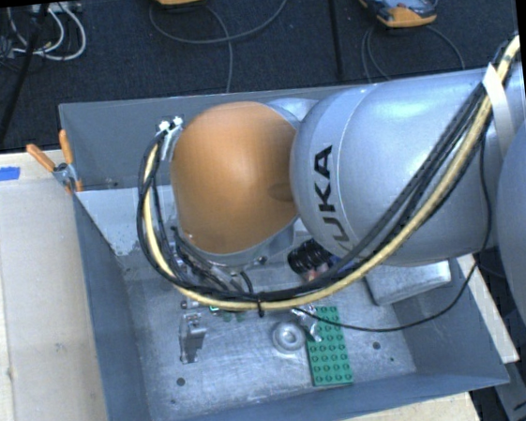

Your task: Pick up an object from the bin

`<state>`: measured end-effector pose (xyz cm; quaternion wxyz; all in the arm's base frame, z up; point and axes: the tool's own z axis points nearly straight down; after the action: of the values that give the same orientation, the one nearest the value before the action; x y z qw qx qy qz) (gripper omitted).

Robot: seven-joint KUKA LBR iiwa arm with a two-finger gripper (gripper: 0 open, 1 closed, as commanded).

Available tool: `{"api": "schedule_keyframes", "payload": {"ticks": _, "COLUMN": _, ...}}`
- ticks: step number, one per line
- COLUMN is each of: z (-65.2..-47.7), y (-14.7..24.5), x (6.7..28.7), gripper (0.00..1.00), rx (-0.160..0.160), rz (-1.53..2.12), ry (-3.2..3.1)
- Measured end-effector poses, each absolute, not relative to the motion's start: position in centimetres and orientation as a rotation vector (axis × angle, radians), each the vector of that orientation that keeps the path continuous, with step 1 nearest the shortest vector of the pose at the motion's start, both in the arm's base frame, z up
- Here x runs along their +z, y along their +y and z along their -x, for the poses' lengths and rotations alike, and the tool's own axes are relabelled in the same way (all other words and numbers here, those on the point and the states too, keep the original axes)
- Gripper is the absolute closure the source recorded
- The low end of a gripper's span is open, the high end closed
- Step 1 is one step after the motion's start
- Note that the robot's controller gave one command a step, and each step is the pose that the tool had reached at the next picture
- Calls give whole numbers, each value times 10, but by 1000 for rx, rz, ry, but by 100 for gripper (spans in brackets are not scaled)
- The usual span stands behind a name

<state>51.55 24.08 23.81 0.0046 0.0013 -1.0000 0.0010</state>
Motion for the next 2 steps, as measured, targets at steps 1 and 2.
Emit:
{"api": "schedule_keyframes", "payload": {"ticks": 1, "z": -497, "y": 217, "x": 75, "gripper": 0, "rx": 8, "rz": 301, "ry": -3117}}
{"api": "schedule_keyframes", "payload": {"ticks": 2, "z": -490, "y": 133, "x": 164, "gripper": 0, "rx": 4, "rz": 17, "ry": -3145}}
